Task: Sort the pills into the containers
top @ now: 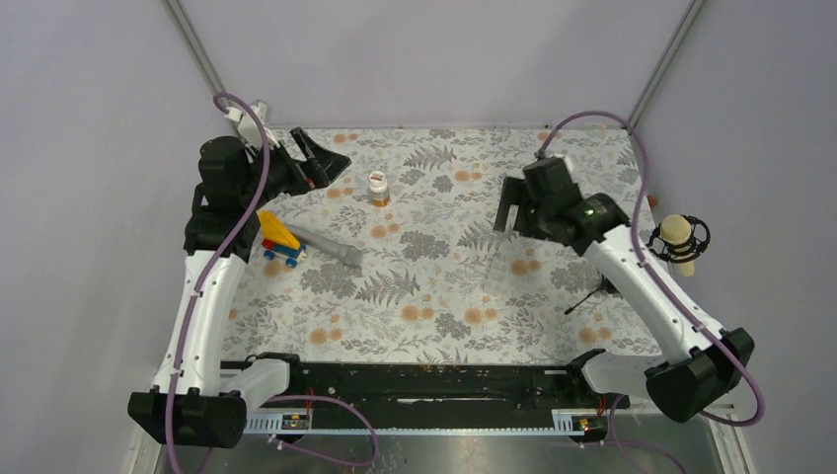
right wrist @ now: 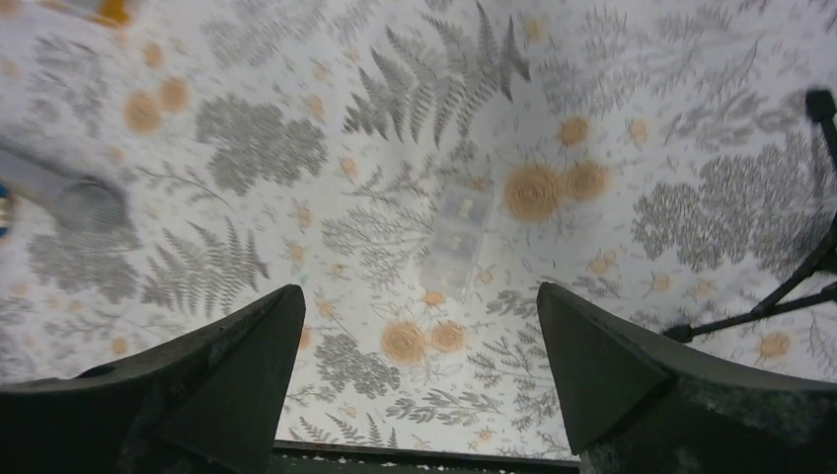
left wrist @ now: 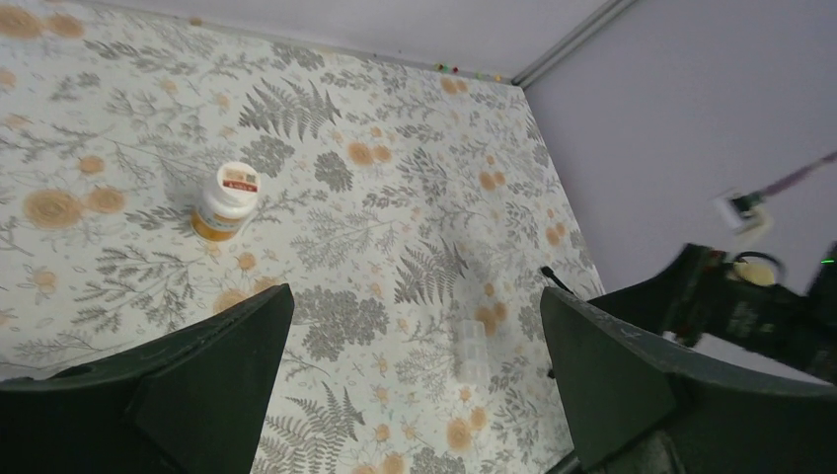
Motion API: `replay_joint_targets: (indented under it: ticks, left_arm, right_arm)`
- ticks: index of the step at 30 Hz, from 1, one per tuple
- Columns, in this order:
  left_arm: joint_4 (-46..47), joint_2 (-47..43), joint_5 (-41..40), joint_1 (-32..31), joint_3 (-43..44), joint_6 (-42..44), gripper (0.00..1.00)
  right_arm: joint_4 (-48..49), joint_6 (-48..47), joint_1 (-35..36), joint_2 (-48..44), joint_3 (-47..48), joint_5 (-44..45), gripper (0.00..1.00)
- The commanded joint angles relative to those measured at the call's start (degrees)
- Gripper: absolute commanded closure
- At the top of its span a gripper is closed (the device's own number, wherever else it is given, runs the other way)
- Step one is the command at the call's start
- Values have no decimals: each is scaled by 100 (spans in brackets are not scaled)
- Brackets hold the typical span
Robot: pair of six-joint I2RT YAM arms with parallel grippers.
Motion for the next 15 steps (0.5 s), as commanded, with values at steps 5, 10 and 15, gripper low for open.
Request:
replay_joint_targets:
  ticks: [5, 10, 15]
  left_arm:
    - [462, 62, 548, 13, -435, -290, 1]
    - [466, 67, 445, 8, -667, -311, 1]
    - [461, 67, 434, 9, -862, -325, 1]
  right_arm:
    - [619, 1386, 834, 712, -1215, 1222, 12]
    - [442, 1872, 1174, 1410, -1215, 1502, 14]
    - [435, 2320, 1334, 1893, -1402, 1529, 14]
